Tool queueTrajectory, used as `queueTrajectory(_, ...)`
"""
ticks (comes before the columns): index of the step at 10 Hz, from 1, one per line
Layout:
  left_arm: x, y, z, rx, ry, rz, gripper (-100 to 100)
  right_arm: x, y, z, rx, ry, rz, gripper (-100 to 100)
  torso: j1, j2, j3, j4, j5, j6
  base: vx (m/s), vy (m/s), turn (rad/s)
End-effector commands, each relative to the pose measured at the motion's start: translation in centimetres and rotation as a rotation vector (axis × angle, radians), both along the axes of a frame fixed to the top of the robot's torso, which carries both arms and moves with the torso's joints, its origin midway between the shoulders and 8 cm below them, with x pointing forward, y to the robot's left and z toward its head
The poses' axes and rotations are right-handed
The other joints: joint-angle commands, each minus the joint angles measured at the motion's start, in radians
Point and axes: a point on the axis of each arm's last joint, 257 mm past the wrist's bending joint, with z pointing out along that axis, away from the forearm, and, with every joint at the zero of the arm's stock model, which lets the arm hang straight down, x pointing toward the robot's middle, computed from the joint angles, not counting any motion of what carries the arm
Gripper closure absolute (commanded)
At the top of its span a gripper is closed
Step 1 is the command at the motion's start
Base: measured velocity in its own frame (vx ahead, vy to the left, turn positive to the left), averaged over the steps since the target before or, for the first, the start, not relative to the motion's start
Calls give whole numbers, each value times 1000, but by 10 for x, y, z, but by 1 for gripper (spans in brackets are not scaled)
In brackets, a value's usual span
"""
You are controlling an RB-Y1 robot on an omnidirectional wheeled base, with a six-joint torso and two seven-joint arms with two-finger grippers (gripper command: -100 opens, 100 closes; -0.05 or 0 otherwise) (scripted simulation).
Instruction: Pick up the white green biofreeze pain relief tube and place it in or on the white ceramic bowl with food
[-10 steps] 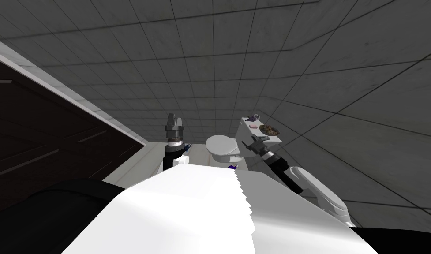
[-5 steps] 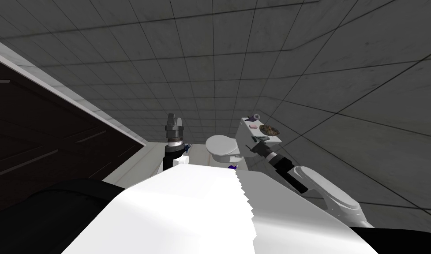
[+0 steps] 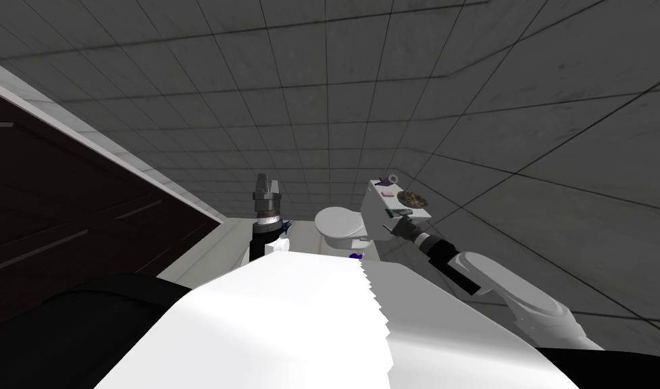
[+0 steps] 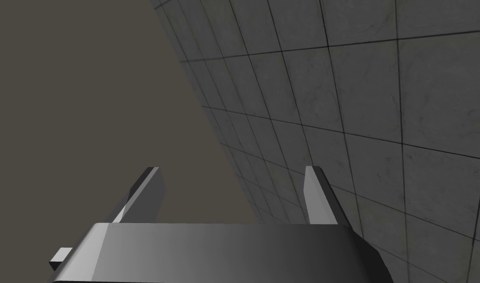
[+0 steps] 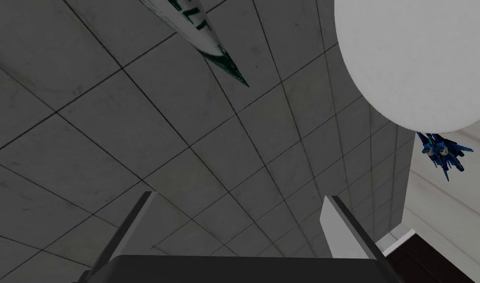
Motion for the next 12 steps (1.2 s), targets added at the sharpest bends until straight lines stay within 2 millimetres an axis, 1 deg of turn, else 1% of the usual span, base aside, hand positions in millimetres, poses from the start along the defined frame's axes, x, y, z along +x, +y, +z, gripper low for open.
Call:
queueTrajectory(1,0,0,0,0,0,0,0,0,-23,-11,-142,1,9,-100,0,0,0,0,0,0,0,0,0)
queueTrajectory(2,0,0,0,0,0,0,0,0,-24,-12,-153,0,12,-100,0,0,0,0,0,0,0,0,0)
queueTrajectory(5,0,0,0,0,0,0,0,3,-68,-20,-416,-4,41,-100,0,0,0,0,0,0,2,0,-3)
queueTrajectory(8,0,0,0,0,0,0,0,7,-102,-20,-631,-10,77,-100,0,-1,0,0,0,0,14,-3,0)
queueTrajectory(12,0,0,0,0,0,0,0,11,-131,-15,-814,-21,116,-100,1,-1,-1,0,0,0,23,3,7)
